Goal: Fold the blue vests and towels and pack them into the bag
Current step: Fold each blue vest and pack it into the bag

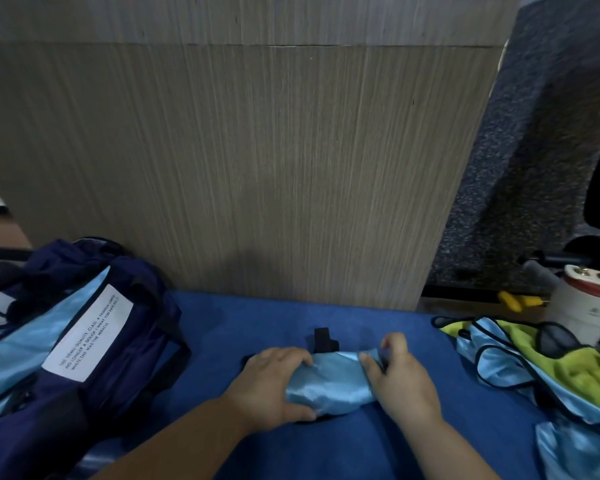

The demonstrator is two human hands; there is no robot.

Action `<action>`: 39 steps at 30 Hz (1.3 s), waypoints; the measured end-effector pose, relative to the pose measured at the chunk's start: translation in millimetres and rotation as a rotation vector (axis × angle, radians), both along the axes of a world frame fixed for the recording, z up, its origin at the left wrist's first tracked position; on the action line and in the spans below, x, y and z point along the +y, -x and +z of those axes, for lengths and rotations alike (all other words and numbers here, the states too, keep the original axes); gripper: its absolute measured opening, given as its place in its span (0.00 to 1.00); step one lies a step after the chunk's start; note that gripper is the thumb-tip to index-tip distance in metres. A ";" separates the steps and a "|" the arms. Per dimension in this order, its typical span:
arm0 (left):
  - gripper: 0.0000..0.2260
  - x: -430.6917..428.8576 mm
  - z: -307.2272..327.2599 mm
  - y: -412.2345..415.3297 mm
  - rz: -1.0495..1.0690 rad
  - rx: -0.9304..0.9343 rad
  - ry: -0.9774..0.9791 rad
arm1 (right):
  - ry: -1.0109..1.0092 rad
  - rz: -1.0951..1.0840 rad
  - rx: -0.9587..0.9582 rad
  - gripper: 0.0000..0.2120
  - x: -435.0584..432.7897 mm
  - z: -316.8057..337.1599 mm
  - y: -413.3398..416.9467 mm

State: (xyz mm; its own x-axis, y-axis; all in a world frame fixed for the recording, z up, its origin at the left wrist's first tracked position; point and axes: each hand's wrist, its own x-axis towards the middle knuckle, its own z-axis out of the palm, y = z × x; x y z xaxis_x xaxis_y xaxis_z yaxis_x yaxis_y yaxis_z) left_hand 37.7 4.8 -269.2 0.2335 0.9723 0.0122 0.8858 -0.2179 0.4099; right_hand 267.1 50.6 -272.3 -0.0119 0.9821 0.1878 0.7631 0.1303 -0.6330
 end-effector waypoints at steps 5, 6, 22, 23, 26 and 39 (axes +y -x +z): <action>0.23 3.4 -3.5 1.8 0.028 0.015 -0.086 | -0.092 0.372 -0.012 0.17 3.6 -0.5 -9.4; 0.22 4.1 -3.4 1.2 0.039 0.016 -0.094 | -0.004 0.439 -0.042 0.21 3.0 0.2 -11.1; 0.19 -3.1 2.4 8.3 0.049 -0.139 -0.132 | 0.020 0.195 0.047 0.09 -4.2 9.8 1.0; 0.19 -4.6 4.2 10.2 0.035 -0.160 -0.132 | 0.027 0.185 0.088 0.09 -4.7 10.3 3.1; 0.21 -11.4 9.6 17.5 0.008 -0.193 -0.100 | 0.070 0.159 0.245 0.11 -4.9 11.6 10.5; 0.23 -60.1 55.3 94.1 -0.027 -0.323 -0.327 | 0.514 0.230 1.205 0.12 -38.0 39.0 87.4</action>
State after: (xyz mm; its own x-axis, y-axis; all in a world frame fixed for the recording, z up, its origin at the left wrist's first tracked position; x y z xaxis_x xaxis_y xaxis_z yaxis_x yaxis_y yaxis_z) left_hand -56.4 -55.4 -213.9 0.1923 0.8988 0.3939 0.7159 -0.4030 0.5701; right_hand 179.6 12.6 -233.3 -0.2751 0.9422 -0.1914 -0.3131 -0.2760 -0.9087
